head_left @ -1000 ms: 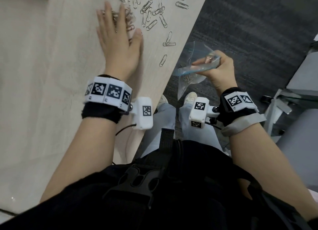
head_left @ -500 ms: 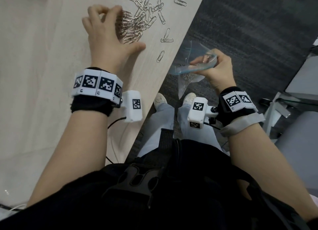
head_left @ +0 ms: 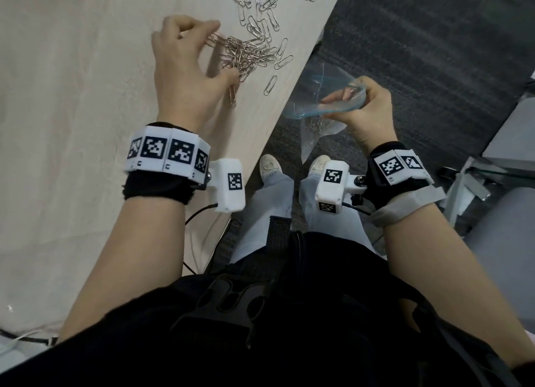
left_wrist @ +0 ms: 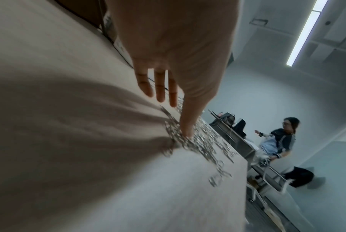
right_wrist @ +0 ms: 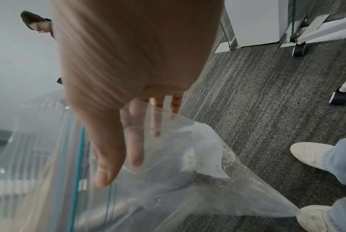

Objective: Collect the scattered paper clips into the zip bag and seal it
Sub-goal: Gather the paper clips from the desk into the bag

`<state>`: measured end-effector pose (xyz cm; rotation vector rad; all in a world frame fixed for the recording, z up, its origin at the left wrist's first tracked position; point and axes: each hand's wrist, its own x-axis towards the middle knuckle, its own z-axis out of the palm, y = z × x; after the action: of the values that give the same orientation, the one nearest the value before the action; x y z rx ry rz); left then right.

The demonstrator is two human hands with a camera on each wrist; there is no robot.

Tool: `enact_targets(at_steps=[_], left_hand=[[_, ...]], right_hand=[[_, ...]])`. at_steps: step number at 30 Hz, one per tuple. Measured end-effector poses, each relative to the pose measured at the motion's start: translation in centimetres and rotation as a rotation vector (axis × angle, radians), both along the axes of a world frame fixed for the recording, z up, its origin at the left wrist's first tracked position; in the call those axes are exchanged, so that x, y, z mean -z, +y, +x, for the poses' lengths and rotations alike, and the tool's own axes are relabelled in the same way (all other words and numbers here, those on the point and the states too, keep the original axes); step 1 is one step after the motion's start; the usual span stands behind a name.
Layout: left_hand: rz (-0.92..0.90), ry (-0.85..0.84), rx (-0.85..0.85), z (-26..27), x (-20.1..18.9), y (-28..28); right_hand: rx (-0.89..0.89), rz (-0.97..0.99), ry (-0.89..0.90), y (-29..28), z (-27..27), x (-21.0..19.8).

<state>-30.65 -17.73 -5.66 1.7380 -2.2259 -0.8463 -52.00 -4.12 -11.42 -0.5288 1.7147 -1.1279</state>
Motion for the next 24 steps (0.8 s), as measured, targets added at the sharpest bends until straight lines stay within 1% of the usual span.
enact_targets(at_steps=[3, 4, 6, 11, 13, 16, 21, 24], left_hand=[[0.145, 0.018, -0.006, 1.1, -0.3, -0.5], [0.165, 0.025, 0.000, 1.2, -0.3, -0.6], [0.160, 0.053, 0.015, 0.9, 0.0, -0.6], [0.076, 0.149, -0.049, -0.4, 0.9, -0.3], [0.065, 0.164, -0.032, -1.1, 1.1, 0.1], [0.102, 0.198, 0.014, -2.0, 0.8, 0.8], [0.180, 0.142, 0.203, -0.7, -1.4, 0.4], [0.262, 0.037, 0.253, 0.5, -1.9, -0.4]], right_hand=[[0.009, -0.002, 0.016, 0.0, 0.1, 0.0], [0.010, -0.004, 0.021, 0.0, 0.2, 0.0], [0.010, -0.017, 0.036, 0.0, 0.2, 0.0], [0.009, -0.039, 0.041, -0.2, 0.3, 0.1], [0.009, -0.045, 0.029, -0.2, 0.3, 0.1], [0.006, -0.053, 0.017, -0.2, 0.3, 0.1], [0.000, -0.046, 0.023, 0.1, 0.2, -0.1], [-0.004, -0.046, 0.030, 0.1, 0.2, -0.3]])
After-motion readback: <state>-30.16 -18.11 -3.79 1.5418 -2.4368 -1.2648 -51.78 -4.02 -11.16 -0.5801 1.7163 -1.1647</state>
